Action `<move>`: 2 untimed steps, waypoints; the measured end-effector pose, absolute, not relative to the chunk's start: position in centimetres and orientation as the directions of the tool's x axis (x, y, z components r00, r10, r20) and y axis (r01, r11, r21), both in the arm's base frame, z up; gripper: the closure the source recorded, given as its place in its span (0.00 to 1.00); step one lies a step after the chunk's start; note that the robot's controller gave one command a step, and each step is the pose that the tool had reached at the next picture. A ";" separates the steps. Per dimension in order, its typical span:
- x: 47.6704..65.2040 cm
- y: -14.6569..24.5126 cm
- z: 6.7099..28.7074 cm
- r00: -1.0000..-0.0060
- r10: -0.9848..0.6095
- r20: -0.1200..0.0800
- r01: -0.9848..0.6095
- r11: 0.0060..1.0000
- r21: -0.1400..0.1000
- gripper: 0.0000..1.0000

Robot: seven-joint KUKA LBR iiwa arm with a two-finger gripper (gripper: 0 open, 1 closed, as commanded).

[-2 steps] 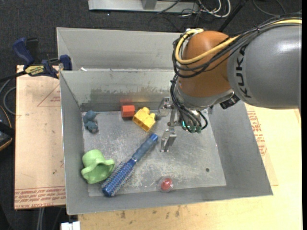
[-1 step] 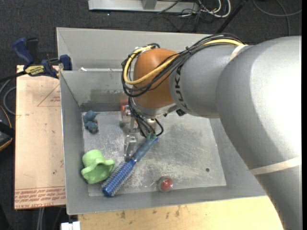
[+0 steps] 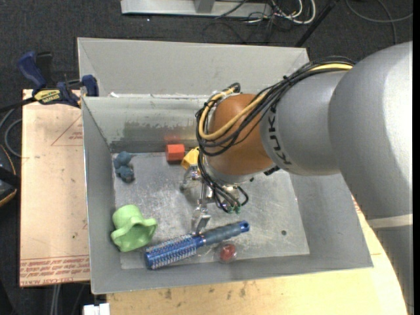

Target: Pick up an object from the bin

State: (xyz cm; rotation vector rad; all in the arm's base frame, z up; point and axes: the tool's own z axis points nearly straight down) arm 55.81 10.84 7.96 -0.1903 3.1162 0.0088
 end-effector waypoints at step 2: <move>48.9 15.0 7.8 -0.986 -0.165 -0.012 -0.166 0.986 0.002 0.00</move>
Offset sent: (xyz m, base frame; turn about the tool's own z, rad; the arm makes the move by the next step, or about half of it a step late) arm -0.0635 0.0102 0.1041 0.0745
